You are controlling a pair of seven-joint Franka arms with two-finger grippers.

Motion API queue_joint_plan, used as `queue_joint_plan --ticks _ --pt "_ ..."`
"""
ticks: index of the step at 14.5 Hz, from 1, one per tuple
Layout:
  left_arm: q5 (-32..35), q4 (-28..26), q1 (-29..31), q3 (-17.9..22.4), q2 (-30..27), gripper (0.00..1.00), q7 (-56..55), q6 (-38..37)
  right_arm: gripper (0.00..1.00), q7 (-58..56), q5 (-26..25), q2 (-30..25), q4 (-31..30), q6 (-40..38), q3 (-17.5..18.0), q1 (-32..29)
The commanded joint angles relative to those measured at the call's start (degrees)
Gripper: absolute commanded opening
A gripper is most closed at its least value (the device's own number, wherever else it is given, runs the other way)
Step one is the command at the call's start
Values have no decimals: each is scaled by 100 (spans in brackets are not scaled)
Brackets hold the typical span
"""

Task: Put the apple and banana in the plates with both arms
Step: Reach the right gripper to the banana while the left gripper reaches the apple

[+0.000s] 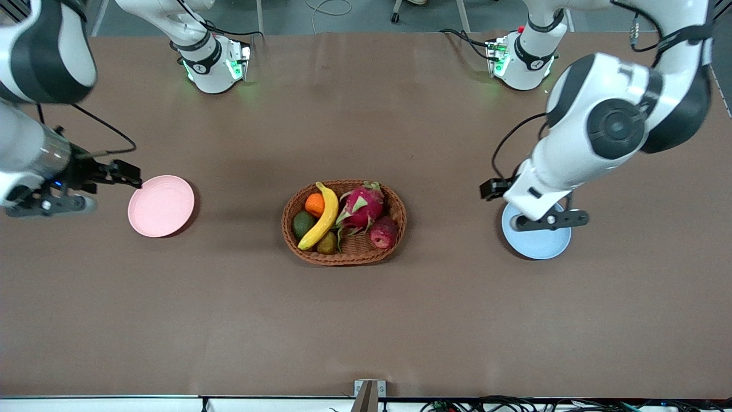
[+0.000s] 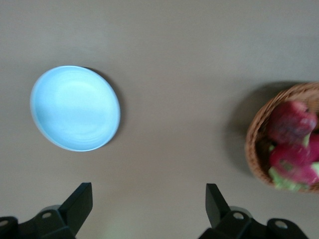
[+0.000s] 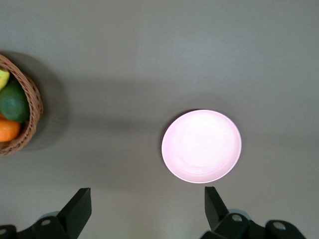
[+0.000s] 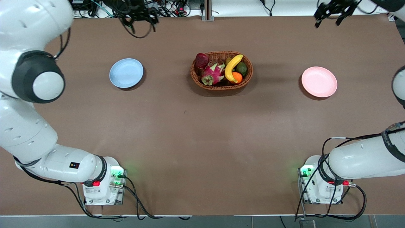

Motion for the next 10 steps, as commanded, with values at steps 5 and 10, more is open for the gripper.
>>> queue_joint_plan --ticks 5,10 --pt "-44 497 -876 15 1298 100 -2401 1600 100 1927 421 952 164 651 -22 1236" --pt "-62 682 -1273 15 1958 100 -3424 2656 100 4271 430 1698 190 1898 -22 2343"
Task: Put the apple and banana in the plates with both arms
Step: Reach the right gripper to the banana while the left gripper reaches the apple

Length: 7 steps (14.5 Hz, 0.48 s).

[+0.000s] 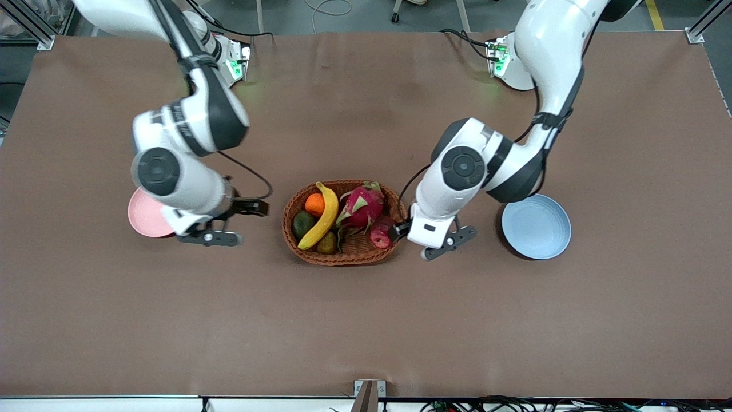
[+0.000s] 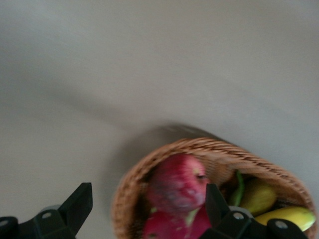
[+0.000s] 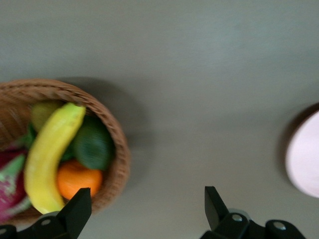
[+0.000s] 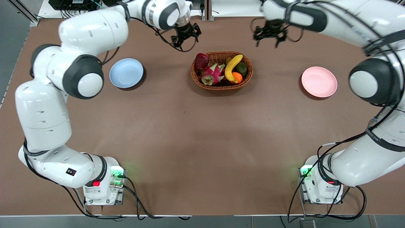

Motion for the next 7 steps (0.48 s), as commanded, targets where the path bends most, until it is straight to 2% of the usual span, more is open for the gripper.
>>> queue_joint_plan --ticks 1,2,5,7 --pt "-71 258 -91 27 336 100 -352 199 99 1304 35 494 150 541 -58 460" --pt "-79 258 -196 27 407 100 -536 348 97 1753 35 670 228 674 -58 548" --pt "-79 240 -319 36 618 100 -1020 735 79 2853 18 1197 676 693 -58 821" --pt "-71 240 -398 36 785 100 -1310 1007 75 3434 27 1444 975 710 -50 848"
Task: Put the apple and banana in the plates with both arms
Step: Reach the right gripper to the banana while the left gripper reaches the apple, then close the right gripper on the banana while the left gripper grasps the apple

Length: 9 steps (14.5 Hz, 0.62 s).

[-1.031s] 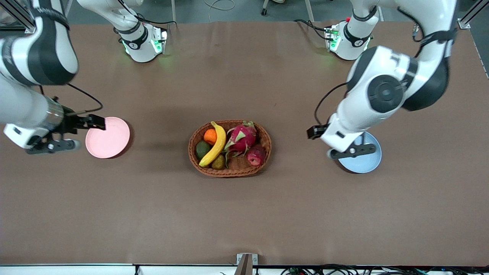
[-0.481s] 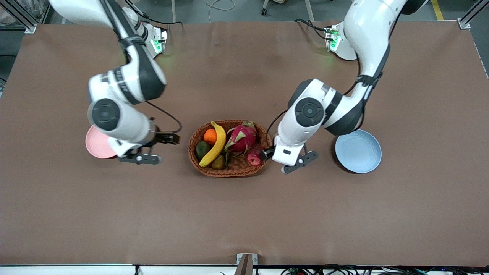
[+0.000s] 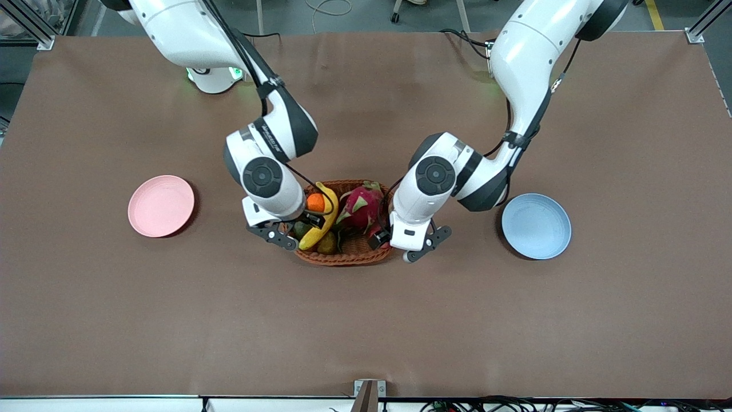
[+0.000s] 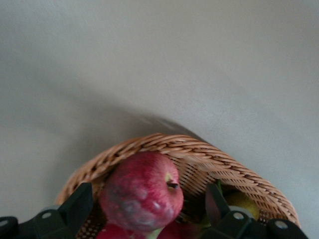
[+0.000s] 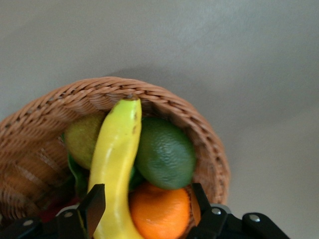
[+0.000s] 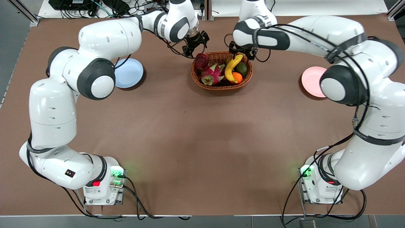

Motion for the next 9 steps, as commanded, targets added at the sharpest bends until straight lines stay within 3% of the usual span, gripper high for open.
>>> queue_joint_plan --ticks 1,4,9 --pt "-61 177 -194 40 237 100 -307 233 72 600 27 353 516 -79 -45 64" --pt "0 98 -213 49 228 100 -299 207 64 610 149 371 508 122 -45 73" --pt "0 89 -221 67 395 100 -281 198 64 548 387 468 499 255 -53 117"
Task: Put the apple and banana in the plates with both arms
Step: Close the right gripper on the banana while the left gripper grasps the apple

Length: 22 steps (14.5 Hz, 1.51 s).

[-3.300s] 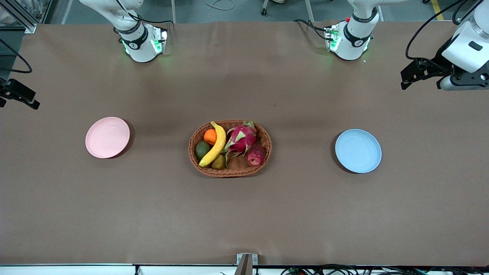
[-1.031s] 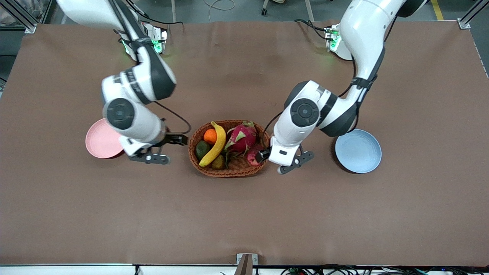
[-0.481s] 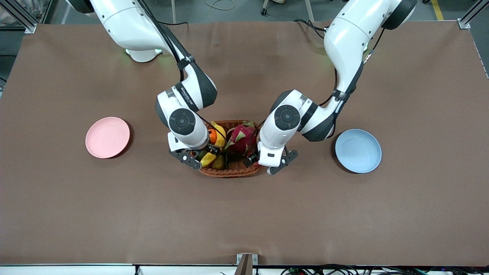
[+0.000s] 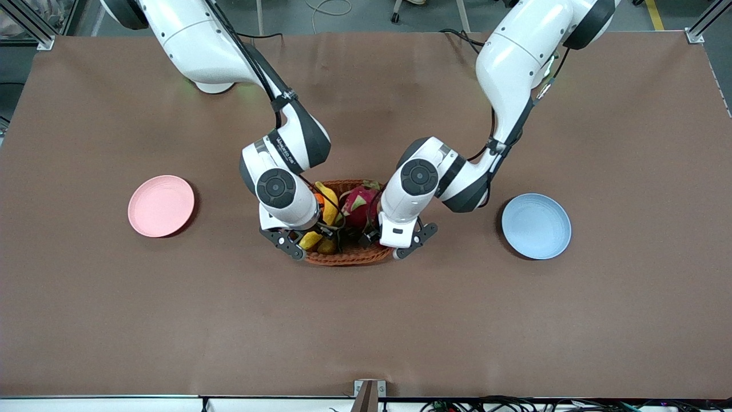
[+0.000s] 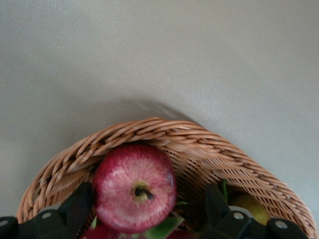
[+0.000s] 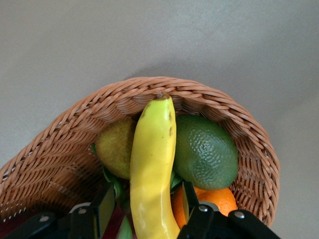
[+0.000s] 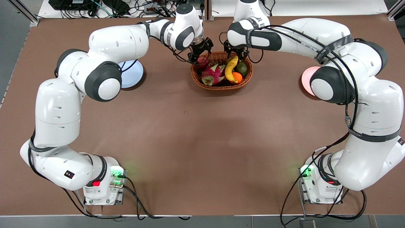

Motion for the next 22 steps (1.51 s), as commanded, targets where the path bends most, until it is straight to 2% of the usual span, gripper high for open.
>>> queue_joint_plan --ticks 1,6,7,10,12,13,15,17,19,22 --pt "0 83 -41 35 104 100 -45 -17 64 37 96 91 84 34 -52 65" --pt "0 65 -40 35 191 99 -71 -43 60 29 114 205 84 43 -43 91" --pt "0 65 -41 44 192 94 -71 -43 58 29 114 223 84 43 -43 109" --pt "0 74 -41 44 157 56 -63 -61 57 29 122 241 93 43 -43 127" --pt "-8 118 -23 44 52 38 -71 -314 56 20 122 249 93 51 -43 135" --pt "-52 127 -6 44 -71 34 -71 -525 54 20 122 241 93 43 -43 135" --pt "-52 136 82 53 -396 29 -71 -982 42 2 114 223 102 25 -43 109" --pt "-44 136 240 53 -765 28 -37 -1246 29 -15 114 205 172 -10 -43 65" --pt "9 127 529 53 -1090 28 7 -1501 25 -120 105 153 268 -62 -52 47" --pt "18 40 951 61 -1521 27 812 -2325 24 -576 114 4 434 -815 -69 -189"
